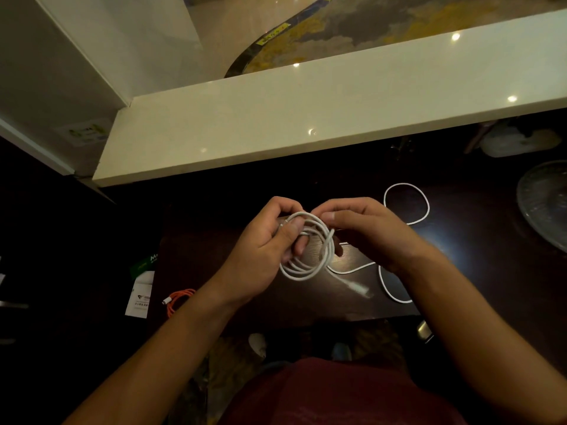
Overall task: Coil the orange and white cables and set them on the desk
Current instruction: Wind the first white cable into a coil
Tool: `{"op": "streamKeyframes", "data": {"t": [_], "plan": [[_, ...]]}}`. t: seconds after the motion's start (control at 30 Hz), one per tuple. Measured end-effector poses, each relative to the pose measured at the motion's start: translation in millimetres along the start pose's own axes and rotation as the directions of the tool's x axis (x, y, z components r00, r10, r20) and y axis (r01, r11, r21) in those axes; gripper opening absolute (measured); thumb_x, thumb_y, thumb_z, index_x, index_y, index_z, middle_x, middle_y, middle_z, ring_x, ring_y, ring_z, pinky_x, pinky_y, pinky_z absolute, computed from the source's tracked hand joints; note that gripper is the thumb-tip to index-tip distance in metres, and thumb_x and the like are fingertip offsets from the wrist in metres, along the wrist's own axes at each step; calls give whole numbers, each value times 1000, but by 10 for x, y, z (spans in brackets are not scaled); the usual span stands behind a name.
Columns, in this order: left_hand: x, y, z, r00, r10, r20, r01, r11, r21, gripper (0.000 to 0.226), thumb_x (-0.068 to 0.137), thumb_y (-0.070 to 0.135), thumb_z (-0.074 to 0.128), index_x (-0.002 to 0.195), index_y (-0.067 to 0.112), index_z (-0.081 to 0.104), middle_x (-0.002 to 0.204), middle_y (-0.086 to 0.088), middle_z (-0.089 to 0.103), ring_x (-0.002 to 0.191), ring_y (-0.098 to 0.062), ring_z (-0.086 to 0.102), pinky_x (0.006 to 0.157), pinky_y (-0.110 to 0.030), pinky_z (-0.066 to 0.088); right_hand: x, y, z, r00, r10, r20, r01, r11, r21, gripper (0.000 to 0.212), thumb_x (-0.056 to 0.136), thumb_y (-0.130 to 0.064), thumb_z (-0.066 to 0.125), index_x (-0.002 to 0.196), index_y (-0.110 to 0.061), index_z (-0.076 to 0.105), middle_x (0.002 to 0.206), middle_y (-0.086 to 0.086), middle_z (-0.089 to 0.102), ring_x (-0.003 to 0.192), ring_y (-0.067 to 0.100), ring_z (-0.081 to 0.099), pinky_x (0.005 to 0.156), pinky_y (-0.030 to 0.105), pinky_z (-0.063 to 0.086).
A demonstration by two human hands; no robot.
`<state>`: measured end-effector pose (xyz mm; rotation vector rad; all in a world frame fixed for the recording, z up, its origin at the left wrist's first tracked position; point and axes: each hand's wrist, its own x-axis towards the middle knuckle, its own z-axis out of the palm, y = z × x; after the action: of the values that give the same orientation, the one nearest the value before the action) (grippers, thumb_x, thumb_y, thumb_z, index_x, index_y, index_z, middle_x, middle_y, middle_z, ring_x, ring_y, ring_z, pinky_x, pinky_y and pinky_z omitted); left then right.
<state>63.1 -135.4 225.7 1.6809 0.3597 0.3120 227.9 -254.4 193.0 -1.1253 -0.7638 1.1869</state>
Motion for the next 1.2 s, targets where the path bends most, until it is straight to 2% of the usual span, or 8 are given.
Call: {"op": "streamKeyframes", "data": {"t": [0.13, 0.3, 0.43, 0.57, 0.73, 0.83, 1.0, 1.2], "plan": [[19, 18, -19, 995, -35, -95, 33, 999, -26, 10, 106, 4, 42, 110, 0, 50, 67, -4, 53, 52, -3, 47, 51, -17, 38, -103, 32, 68, 999, -42, -2, 41, 990, -137, 35, 91, -19, 62, 124, -8, 64, 96, 30, 66, 81, 31, 63, 68, 33, 52], [46, -10, -31, 985, -60, -161, 42, 992, -115, 10, 106, 13, 43, 109, 13, 53, 67, 0, 57, 54, -9, 45, 55, -20, 41, -149, 79, 94, 998, -47, -46, 41, 991, -128, 33, 94, -19, 54, 123, -6, 65, 90, 7, 69, 80, 23, 63, 66, 30, 50], [73, -36, -54, 983, -79, -167, 45, 979, -199, 15, 99, 26, 53, 111, 19, 56, 70, 1, 59, 57, -10, 47, 60, -24, 44, -177, 118, 68, 995, 30, 92, -10, 979, -206, 27, 97, -18, 57, 115, -1, 66, 82, 12, 65, 69, 23, 51, 61, 31, 42], [76, -58, -79, 982, -104, -159, 50, 949, -311, 22, 94, 22, 61, 115, 17, 57, 68, 4, 56, 58, -8, 46, 68, -31, 43, -137, 184, 57, 997, 50, 65, -39, 986, -164, 29, 95, -18, 62, 104, 9, 61, 71, 5, 60, 64, 18, 53, 56, 26, 42], [75, -32, -135, 986, -166, -33, 113, 791, -602, 18, 96, 13, 55, 113, 9, 61, 71, -1, 49, 59, -8, 41, 56, -16, 40, -127, 262, 10, 993, 56, 101, -40, 988, -151, 27, 100, -17, 53, 112, -2, 70, 74, 8, 68, 64, 16, 57, 63, 26, 46], [73, -42, -145, 990, -135, -51, 83, 822, -564, 20, 96, 11, 53, 112, 8, 64, 74, -3, 50, 61, -7, 42, 54, -14, 41, -140, 279, -6, 987, 37, 157, -27, 998, -63, 39, 92, -22, 59, 120, 3, 66, 77, 13, 69, 66, 21, 58, 66, 29, 47], [66, -52, -95, 989, -127, -70, 73, 854, -515, 23, 98, 7, 52, 119, 4, 62, 75, -2, 55, 63, -7, 50, 59, -18, 47, -81, 214, 19, 992, -22, 122, 21, 1000, 10, 32, 95, -32, 58, 90, -1, 65, 68, 9, 59, 59, 20, 54, 62, 38, 39], [63, 35, -104, 991, -101, 88, 130, 583, -802, 24, 96, 9, 48, 119, 7, 55, 66, 2, 45, 49, -4, 36, 54, -20, 43, -31, 245, -10, 990, 17, 142, -35, 992, 125, 23, 97, -21, 48, 82, -4, 53, 58, -1, 53, 52, 14, 47, 56, 31, 37]]}}
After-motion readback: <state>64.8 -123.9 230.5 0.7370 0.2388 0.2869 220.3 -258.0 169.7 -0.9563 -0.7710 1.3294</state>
